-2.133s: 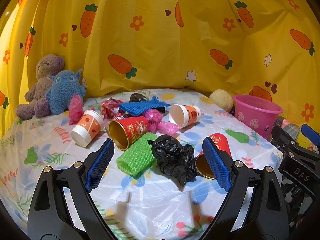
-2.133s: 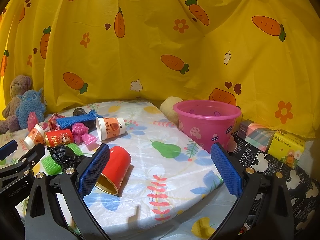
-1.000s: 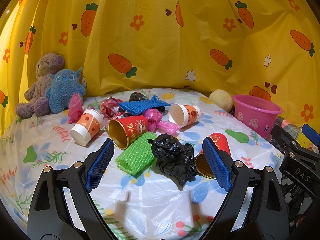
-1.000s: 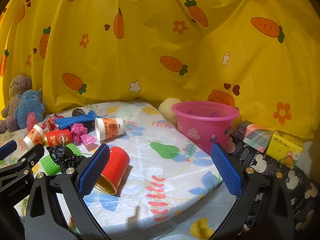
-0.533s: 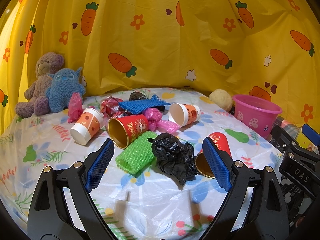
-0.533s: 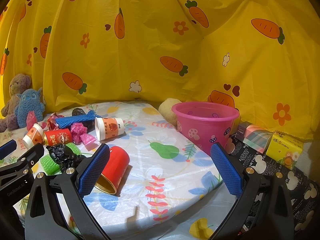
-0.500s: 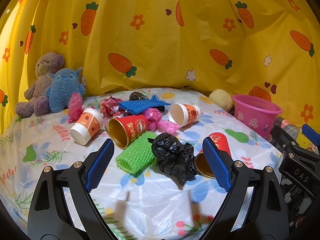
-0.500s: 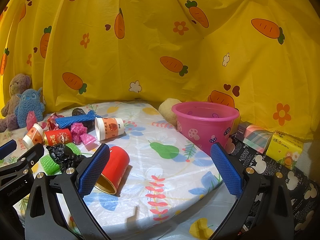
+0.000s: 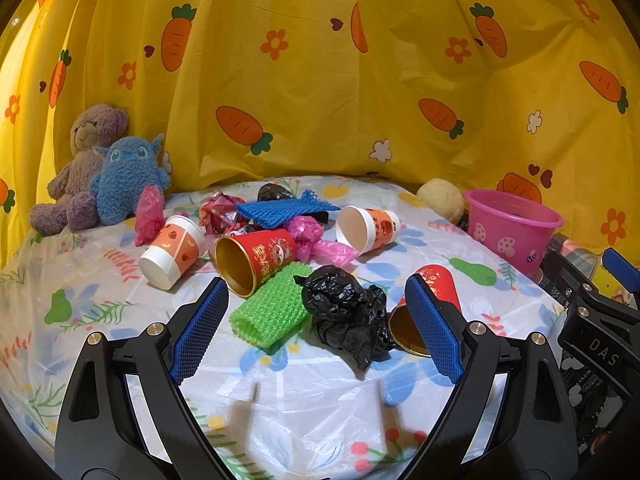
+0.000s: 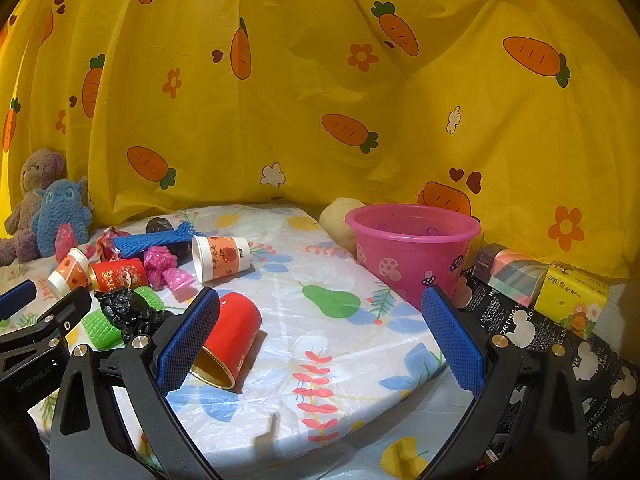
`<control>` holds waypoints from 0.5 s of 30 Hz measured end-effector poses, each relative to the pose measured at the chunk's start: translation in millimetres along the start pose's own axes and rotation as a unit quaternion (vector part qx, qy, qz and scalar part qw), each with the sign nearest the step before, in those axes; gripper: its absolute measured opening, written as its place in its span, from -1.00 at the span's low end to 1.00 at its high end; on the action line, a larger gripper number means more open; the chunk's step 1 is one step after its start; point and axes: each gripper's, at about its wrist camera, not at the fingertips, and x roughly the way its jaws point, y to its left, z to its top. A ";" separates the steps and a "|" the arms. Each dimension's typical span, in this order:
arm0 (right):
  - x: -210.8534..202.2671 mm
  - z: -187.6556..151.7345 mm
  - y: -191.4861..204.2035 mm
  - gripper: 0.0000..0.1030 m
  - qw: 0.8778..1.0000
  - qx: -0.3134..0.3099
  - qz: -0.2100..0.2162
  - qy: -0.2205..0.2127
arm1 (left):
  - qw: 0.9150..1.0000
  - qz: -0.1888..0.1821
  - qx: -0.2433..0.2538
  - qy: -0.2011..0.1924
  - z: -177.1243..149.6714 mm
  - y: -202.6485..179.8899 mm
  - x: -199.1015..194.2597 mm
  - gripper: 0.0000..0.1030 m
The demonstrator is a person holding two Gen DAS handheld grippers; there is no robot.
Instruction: Collect trash
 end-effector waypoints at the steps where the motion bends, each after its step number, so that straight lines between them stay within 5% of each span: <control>1: 0.2 0.2 -0.2 0.90 1.000 0.000 0.000 0.000 | 1.000 0.000 0.000 0.000 -0.1 0.3 0.2 0.71; 15: 0.5 -2.2 1.6 0.90 1.000 0.000 0.001 -0.003 | 1.000 -0.002 0.000 0.000 -2.1 -0.5 1.0 0.71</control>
